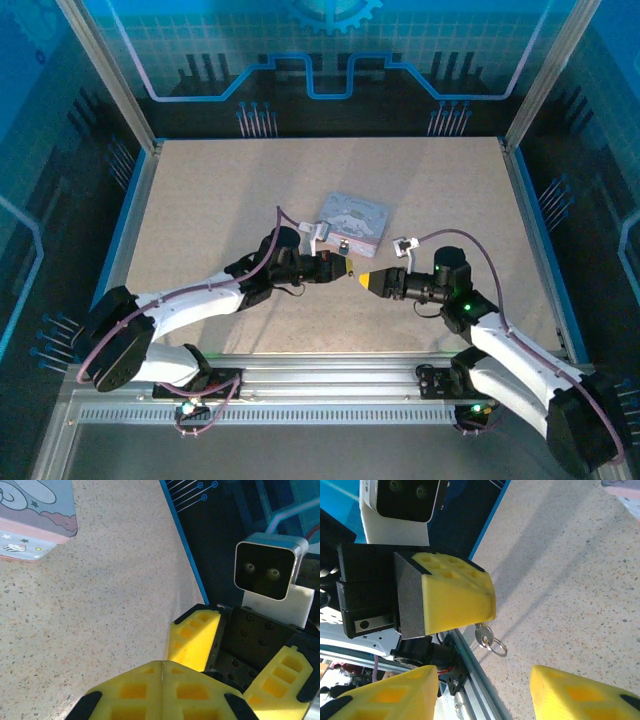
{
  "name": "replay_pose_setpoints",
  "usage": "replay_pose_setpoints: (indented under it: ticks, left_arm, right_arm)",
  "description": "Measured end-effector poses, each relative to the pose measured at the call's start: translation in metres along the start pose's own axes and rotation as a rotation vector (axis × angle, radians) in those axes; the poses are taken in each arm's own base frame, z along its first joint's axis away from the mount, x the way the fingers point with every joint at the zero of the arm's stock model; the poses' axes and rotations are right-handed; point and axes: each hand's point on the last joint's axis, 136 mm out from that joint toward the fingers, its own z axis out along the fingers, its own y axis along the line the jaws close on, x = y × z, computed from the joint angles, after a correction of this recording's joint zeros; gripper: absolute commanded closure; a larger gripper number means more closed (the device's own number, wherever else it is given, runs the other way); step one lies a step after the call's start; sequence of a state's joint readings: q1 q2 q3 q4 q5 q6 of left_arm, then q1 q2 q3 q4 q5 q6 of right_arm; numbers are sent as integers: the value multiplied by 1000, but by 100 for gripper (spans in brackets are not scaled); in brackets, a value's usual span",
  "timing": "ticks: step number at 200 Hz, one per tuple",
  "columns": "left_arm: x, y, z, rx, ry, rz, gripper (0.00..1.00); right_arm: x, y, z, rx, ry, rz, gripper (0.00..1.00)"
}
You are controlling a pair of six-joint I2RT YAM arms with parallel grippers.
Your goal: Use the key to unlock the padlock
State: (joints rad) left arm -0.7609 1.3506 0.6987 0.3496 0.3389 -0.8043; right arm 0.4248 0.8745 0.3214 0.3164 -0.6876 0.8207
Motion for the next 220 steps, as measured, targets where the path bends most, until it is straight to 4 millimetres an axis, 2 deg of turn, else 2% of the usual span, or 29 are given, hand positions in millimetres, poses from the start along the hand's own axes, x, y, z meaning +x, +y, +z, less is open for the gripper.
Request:
replay_pose_setpoints:
  ticks: [107, 220]
  left_arm:
    - [2, -2, 0, 12, 14, 0, 100]
    - [0, -7, 0, 31, 5, 9, 100]
  right_arm:
    - [5, 10, 18, -44, 53, -26, 63]
    - [4, 4, 24, -24, 52, -18, 72]
